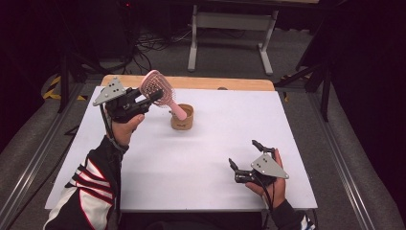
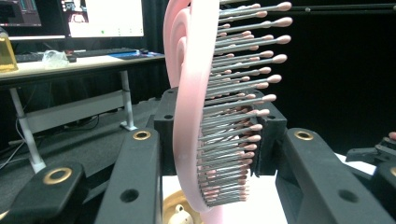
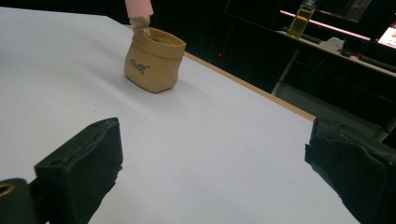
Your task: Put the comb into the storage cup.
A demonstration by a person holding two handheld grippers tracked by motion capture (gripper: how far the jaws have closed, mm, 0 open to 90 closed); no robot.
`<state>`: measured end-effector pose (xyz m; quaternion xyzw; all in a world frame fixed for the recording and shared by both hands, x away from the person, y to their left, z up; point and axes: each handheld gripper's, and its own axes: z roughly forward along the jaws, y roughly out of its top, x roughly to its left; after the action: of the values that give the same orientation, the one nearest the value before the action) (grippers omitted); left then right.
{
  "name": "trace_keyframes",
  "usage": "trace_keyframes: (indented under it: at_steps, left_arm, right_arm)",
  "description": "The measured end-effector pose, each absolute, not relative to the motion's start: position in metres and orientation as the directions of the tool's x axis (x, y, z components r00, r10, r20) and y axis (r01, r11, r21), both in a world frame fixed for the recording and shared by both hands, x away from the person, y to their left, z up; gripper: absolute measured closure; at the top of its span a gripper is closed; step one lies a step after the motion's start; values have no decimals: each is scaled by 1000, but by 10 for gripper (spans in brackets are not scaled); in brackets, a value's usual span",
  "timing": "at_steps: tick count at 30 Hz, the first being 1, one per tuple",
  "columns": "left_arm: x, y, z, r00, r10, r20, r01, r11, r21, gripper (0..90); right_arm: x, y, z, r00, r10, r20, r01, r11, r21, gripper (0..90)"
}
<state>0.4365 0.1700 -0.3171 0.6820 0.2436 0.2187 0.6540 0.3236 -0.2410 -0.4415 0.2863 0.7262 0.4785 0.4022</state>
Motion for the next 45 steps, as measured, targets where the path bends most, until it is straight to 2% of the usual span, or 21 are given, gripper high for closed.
trace_keyframes:
  at_steps: [18,26,45]
  left_arm:
    - [473,148,-315,772,636,-16,82,-75,994,636]
    - [493,138,-327,765,643,-37,138,-107,985,636]
    - [510,125,-341,756,653,-47,188,-147,971,636]
  right_arm:
    - [324,-240,-443,-516,795,-318,35,390,920,41]
    - [325,-239,-444,-523,790,-320,39,397,917,42]
    - [325,-237,-446,-532,780,-330,45,415,909,44]
